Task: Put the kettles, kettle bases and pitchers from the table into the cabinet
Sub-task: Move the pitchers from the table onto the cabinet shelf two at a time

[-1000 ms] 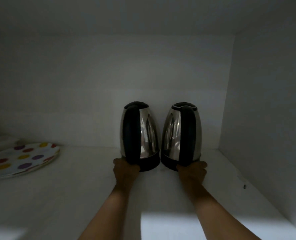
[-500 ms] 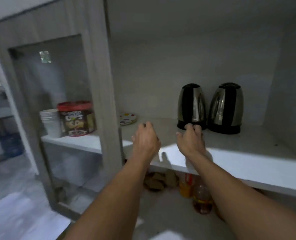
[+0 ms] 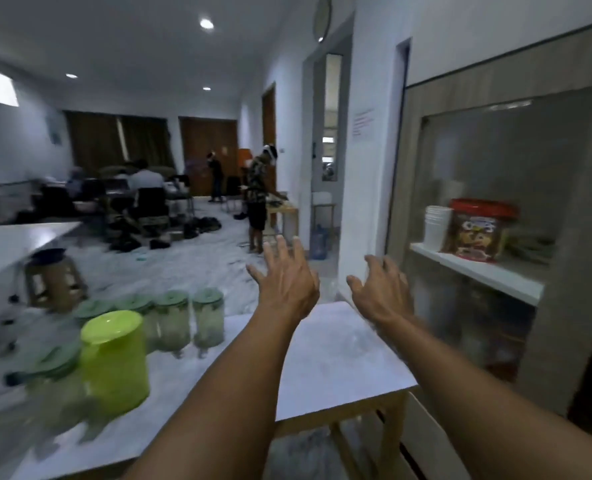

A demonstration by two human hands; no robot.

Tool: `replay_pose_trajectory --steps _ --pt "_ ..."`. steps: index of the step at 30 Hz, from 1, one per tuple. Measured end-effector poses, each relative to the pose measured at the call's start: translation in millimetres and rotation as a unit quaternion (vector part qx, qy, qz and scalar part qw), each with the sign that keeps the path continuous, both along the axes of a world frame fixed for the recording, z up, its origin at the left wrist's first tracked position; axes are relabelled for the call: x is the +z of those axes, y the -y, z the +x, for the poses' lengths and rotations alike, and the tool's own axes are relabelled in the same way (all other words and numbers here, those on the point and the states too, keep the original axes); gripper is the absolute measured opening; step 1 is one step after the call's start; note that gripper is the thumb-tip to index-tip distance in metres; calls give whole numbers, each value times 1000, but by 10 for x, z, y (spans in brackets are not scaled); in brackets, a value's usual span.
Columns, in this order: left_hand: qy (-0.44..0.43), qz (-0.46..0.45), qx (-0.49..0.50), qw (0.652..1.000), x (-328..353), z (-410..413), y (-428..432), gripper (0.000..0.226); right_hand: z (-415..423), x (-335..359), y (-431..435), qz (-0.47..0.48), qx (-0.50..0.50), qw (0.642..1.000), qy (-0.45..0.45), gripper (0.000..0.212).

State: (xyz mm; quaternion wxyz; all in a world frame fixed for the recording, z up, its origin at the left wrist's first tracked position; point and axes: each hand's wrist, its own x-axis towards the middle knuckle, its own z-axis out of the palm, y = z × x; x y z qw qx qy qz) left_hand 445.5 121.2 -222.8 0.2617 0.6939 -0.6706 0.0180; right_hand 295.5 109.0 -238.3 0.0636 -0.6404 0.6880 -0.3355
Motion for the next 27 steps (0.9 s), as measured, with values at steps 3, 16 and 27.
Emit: replay_pose_trajectory --steps 3,16,27 --pt "4 26 97 995 -172 879 -148 68 865 -130 137 28 87 996 2 61" --pt "-125 176 415 884 -1439 3323 -463 51 3657 -1384 534 277 332 897 94 47" --pt "-288 182 495 799 -1952 4178 55 67 4699 -1878 999 520 307 752 263 57"
